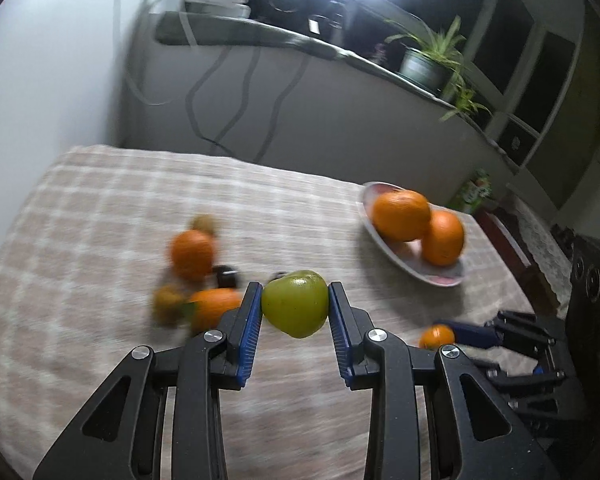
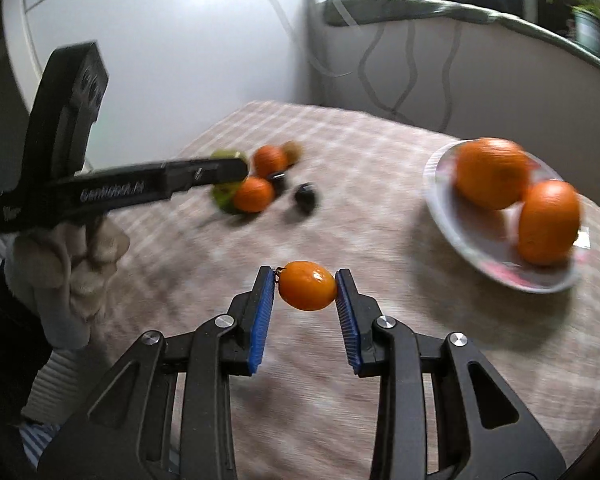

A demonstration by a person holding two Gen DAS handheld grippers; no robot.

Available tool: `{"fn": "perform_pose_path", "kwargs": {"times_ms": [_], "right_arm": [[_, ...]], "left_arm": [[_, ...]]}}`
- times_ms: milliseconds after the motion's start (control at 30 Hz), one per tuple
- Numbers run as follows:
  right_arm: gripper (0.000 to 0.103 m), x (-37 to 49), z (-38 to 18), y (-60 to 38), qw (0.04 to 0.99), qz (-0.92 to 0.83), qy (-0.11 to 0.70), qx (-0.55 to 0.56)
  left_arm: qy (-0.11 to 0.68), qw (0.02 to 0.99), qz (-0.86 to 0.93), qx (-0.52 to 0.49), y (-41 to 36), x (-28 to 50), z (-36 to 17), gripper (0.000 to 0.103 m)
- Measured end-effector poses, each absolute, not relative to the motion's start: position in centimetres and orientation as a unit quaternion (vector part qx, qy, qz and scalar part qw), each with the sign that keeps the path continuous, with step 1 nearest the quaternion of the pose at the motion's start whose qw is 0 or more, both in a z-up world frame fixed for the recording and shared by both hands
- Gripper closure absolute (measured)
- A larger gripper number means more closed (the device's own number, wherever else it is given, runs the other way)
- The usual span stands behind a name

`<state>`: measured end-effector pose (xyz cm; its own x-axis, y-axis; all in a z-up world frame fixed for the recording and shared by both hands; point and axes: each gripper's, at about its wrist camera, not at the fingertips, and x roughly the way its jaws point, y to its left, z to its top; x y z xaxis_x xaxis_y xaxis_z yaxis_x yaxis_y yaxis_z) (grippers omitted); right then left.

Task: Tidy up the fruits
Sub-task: 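Lift the green grape with the left tool while the right tool grasps the kumquat, then lower the grape and kumquat onto the plate and open both tools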

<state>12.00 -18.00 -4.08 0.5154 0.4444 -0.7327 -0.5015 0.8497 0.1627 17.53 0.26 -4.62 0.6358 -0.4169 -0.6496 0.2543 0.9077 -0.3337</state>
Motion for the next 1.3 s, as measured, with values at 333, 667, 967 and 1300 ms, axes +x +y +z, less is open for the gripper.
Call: {"fn": "perform_pose_path", "kwargs": {"times_ms": [333, 667, 967, 1300], "right_arm": [[0.07, 14.7, -3.5, -23.5, 0.892, 0.209, 0.401, -0.024], [0.07, 16.5, -4.5, -26.8, 0.898, 0.168, 0.406, -0.011], [0.07, 16.9, -5.1, -26.3, 0.896, 0.168, 0.41, -0.019], [0.07, 17.6, -5.5, -25.8, 0.897, 0.165, 0.409, -0.026]], "left_arm": [[0.388, 0.887, -0.237, -0.082, -6.5, 19.4, -4.2, 0.072], [0.399, 0.879, -0.254, -0.068, -10.6, 21.8, -4.8, 0.072], [0.407, 0.874, -0.259, -0.062, -12.1, 22.9, -5.2, 0.072], [0.409, 0.873, -0.26, -0.058, -12.7, 23.6, -5.2, 0.054]]}}
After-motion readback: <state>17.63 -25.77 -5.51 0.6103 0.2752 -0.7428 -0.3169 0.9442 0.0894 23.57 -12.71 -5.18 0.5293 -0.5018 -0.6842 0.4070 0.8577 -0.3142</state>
